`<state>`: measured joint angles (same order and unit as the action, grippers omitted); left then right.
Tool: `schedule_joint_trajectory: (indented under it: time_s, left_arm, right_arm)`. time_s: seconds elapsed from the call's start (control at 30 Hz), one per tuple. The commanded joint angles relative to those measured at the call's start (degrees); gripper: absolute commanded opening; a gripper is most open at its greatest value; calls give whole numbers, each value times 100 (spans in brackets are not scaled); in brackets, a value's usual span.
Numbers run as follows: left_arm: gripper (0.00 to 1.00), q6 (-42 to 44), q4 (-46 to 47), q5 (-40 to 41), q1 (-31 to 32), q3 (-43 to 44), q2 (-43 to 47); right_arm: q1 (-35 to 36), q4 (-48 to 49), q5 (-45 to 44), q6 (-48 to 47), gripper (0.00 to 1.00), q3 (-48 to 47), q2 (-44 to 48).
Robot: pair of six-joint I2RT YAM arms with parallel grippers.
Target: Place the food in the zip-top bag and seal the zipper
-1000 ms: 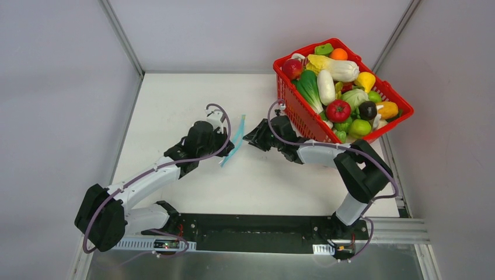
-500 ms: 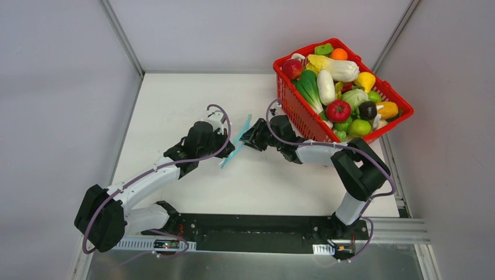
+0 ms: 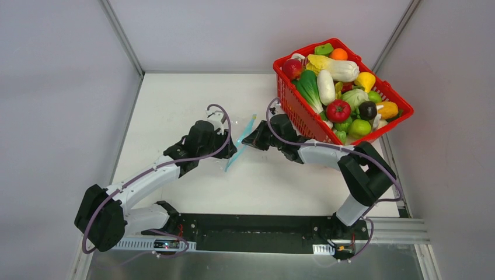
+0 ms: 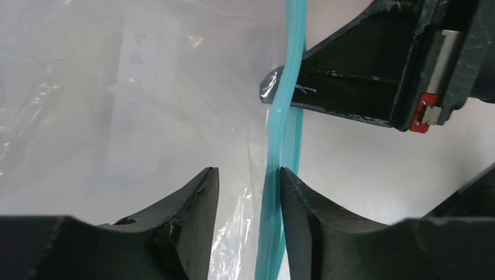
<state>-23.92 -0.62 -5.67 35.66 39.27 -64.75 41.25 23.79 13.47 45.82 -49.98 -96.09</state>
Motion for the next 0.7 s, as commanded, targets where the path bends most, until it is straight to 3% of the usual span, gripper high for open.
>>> schedule_joint_trajectory:
  time_s: [0.0,0.23,0.67]
  left_arm:
    - [49,328,-594,510,220,671,-55]
    - [57,1045,-1414,1913,796,1209,-94]
    - [62,1829,-1775,2987,921,1497,-157]
  right_arm:
    - [84,-338,-219,-211,0,-358,469]
    - [90,-929,-422,-198,0,-668,658]
    - [103,-1045,-241,-523,0,-639,933]
